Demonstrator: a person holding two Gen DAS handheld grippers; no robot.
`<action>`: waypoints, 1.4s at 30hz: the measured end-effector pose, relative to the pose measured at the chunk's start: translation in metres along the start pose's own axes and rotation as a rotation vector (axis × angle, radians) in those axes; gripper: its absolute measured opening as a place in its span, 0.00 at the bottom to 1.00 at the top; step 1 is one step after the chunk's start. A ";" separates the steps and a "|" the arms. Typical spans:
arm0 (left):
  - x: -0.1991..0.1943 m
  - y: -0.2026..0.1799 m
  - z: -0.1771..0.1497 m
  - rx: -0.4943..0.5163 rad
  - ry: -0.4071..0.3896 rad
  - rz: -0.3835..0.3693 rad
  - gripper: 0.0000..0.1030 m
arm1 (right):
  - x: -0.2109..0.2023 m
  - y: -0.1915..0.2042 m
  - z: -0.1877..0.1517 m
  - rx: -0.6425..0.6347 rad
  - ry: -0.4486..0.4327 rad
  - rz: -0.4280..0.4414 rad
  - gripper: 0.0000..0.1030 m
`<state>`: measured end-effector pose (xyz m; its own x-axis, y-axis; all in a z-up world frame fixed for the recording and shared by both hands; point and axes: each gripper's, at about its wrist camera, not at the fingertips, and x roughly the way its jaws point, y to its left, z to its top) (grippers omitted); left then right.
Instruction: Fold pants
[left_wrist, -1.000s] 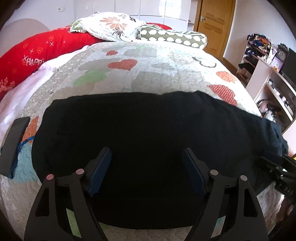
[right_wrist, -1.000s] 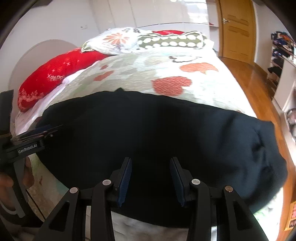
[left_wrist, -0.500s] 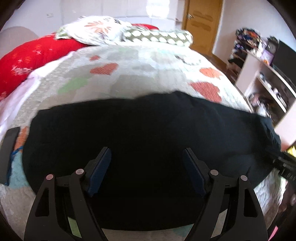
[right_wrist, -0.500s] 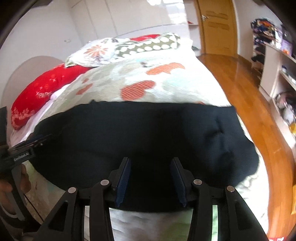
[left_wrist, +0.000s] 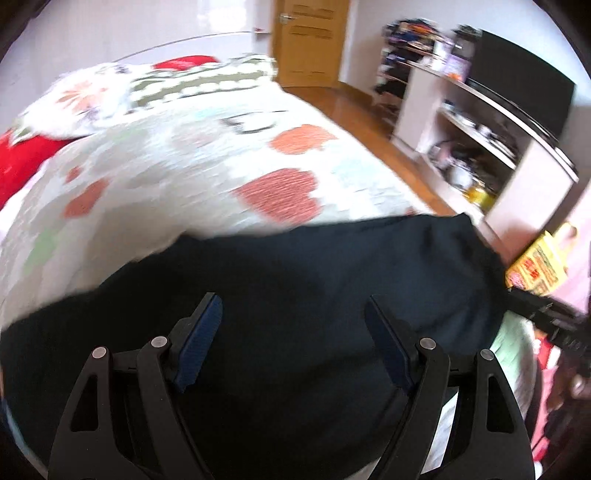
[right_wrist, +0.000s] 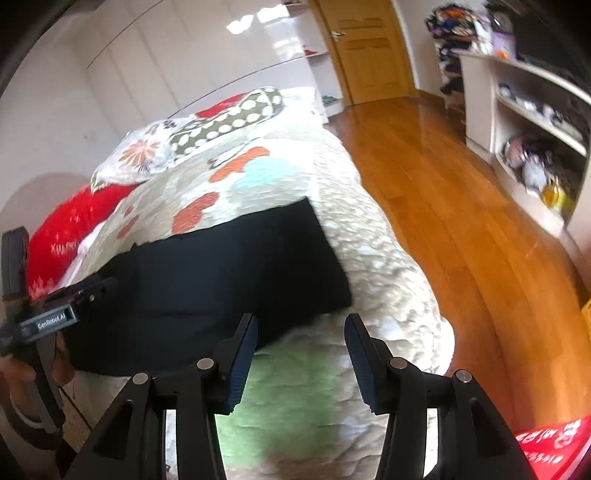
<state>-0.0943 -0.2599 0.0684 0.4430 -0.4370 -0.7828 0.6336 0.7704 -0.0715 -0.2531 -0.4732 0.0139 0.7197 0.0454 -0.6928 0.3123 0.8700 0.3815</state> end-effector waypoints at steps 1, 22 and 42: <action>0.008 -0.008 0.009 0.016 0.010 -0.014 0.77 | 0.003 -0.002 0.001 0.021 0.005 0.015 0.48; 0.079 -0.042 0.058 0.051 0.105 -0.052 0.79 | 0.051 0.002 0.031 0.141 -0.043 0.266 0.16; -0.046 0.128 -0.039 -0.330 0.004 0.126 0.79 | 0.076 0.213 -0.003 -0.211 0.207 0.466 0.37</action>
<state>-0.0583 -0.1229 0.0707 0.5018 -0.3277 -0.8005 0.3343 0.9270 -0.1699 -0.1336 -0.2831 0.0406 0.6085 0.5264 -0.5938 -0.1569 0.8134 0.5602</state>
